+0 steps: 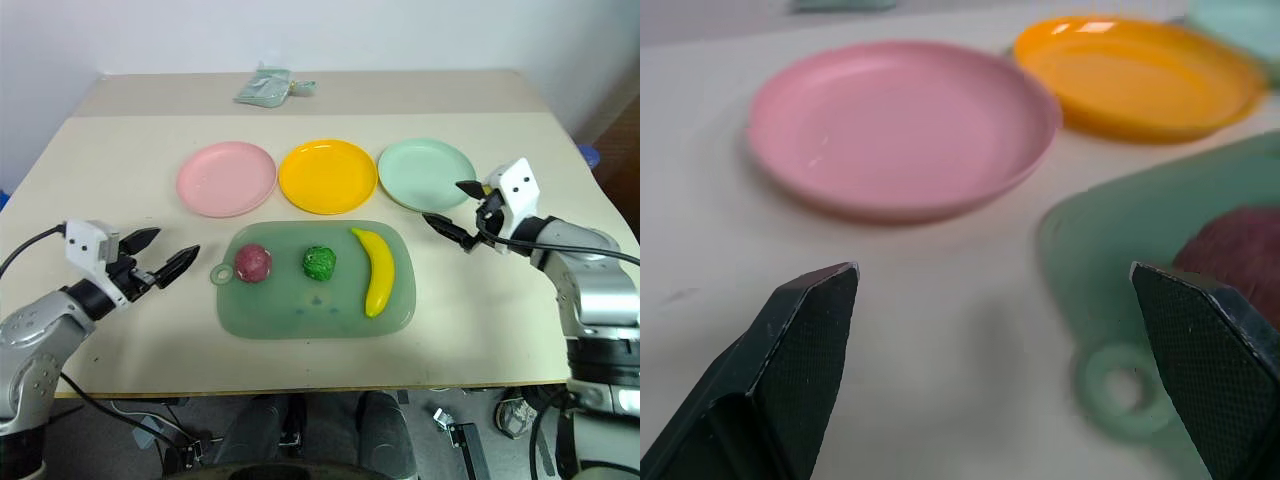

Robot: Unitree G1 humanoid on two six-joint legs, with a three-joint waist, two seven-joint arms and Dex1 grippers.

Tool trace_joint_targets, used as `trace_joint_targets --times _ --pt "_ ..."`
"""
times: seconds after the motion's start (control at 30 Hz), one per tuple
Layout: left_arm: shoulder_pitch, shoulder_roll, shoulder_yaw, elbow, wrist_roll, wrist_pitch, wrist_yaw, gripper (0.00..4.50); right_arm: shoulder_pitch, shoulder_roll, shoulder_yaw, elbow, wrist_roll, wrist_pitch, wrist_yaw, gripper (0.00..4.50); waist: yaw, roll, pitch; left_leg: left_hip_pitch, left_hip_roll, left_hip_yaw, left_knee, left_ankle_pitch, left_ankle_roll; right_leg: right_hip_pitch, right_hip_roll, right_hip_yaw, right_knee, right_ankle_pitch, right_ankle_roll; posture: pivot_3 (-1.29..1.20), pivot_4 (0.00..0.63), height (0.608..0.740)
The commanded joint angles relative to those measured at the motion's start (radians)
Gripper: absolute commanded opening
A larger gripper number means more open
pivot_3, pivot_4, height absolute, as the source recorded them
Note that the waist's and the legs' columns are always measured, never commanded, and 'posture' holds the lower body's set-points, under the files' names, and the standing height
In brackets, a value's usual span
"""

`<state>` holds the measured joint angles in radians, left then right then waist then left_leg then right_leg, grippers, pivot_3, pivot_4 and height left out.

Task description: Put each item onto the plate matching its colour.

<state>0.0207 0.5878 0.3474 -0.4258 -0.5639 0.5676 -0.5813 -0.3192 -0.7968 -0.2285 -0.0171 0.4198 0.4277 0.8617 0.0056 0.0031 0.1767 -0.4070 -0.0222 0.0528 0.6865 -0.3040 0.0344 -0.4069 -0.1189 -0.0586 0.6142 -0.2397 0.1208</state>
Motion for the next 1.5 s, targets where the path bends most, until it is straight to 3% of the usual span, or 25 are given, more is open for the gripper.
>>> trace_joint_targets --times 0.03,0.3,0.43,0.57,0.67,0.73,0.8,0.9,1.1,1.23,1.37,1.5 --pt "-0.069 0.037 -0.054 0.022 -0.035 0.021 -0.08 4.5 0.069 -0.018 -0.078 -0.154 0.125 0.1 0.035 4.41 0.007 0.0 0.0 0.0 0.0 0.0 0.0 0.0 0.0 0.0 0.0 0.0 0.0 0.0 0.0 0.0 0.15 0.74" --pt "-0.271 0.144 -0.288 0.162 0.058 -0.019 -0.302 4.5 0.258 -0.017 -0.092 -0.442 0.229 0.217 0.024 4.41 0.01 0.0 0.0 0.0 0.0 -0.001 0.001 0.0 0.0 0.001 0.001 -0.001 0.001 0.0 0.0 0.0 0.15 0.74" --pt "-0.393 0.133 -0.439 0.264 0.171 -0.081 -0.364 4.5 0.333 0.026 -0.069 -0.494 0.201 0.177 -0.01 4.41 0.009 0.0 0.0 0.0 -0.001 0.0 0.001 0.0 0.001 0.001 0.001 -0.001 0.0 0.0 0.0 0.0 0.15 0.74" --pt "-0.43 0.115 -0.492 0.326 0.211 -0.112 -0.401 4.5 0.368 0.06 -0.059 -0.487 0.166 0.122 -0.031 4.41 0.007 0.0 0.0 0.0 -0.001 0.0 0.001 0.0 0.001 0.001 0.002 0.0 0.001 0.0 0.0 0.0 0.15 0.74" --pt "-0.442 0.099 -0.498 0.355 0.237 -0.13 -0.396 3.62 0.39 0.074 -0.053 -0.467 0.142 0.076 -0.026 4.5 0.007 -0.001 0.0 0.0 0.0 0.0 0.001 0.0 0.001 0.001 0.002 0.0 0.001 0.0 0.001 0.0 0.15 0.74" --pt "-0.438 0.093 -0.484 0.361 0.248 -0.14 -0.386 2.78 0.395 0.079 -0.05 -0.451 0.133 0.051 -0.016 4.5 0.007 -0.001 0.0 0.0 0.0 0.0 0.002 0.0 0.002 0.001 0.002 0.0 0.001 0.0 0.001 0.0 0.15 0.74" --pt "-0.44 0.079 -0.452 0.373 0.251 -0.158 -0.352 2.56 0.395 0.081 -0.042 -0.438 0.127 0.029 -0.007 4.5 0.009 -0.001 0.0 0.0 0.0 0.0 0.004 -0.001 0.002 0.002 0.002 -0.001 0.001 0.0 0.001 0.0 0.15 0.74" --pt "-0.479 0.027 -0.366 0.421 0.239 -0.174 -0.254 2.56 0.382 0.085 -0.024 -0.421 0.12 0.006 0.0 4.5 0.01 -0.001 0.0 0.0 0.0 -0.001 0.005 -0.001 0.003 0.002 0.002 -0.001 0.002 0.0 0.001 0.0 0.15 0.74" --pt "-0.753 -0.078 -0.321 0.812 0.421 -0.174 0.135 2.56 0.275 0.108 0.062 -0.386 0.097 0.01 -0.026 4.5 0.01 -0.003 0.001 -0.002 0.0 -0.002 0.012 -0.002 0.005 0.003 0.002 -0.002 0.005 0.0 0.001 0.0 0.15 0.74" --pt "-0.855 -0.131 -0.302 0.977 0.428 -0.194 0.18 2.56 0.21 0.127 0.113 -0.388 0.087 0.038 -0.056 4.5 0.009 -0.003 0.001 -0.002 -0.001 -0.002 0.011 -0.003 0.006 0.003 0.002 -0.002 0.009 0.0 0.002 0.0 0.15 0.74" --pt "-0.884 -0.144 -0.307 1.018 0.432 -0.22 0.152 4.46 0.146 0.156 0.185 -0.372 0.019 0.047 -0.123 4.5 0.007 -0.004 0.002 -0.003 -0.001 -0.001 0.012 -0.003 0.006 0.001 0.002 -0.002 0.009 -0.001 0.003 0.0 0.15 0.74" --pt "-0.869 -0.125 -0.284 0.975 0.426 -0.255 0.145 4.46 0.085 0.201 0.247 -0.406 0.001 0.097 -0.179 4.5 0.007 -0.004 0.002 -0.003 -0.001 -0.001 0.012 -0.003 0.005 0.001 0.002 -0.002 0.01 -0.001 0.003 0.0 0.15 0.74"
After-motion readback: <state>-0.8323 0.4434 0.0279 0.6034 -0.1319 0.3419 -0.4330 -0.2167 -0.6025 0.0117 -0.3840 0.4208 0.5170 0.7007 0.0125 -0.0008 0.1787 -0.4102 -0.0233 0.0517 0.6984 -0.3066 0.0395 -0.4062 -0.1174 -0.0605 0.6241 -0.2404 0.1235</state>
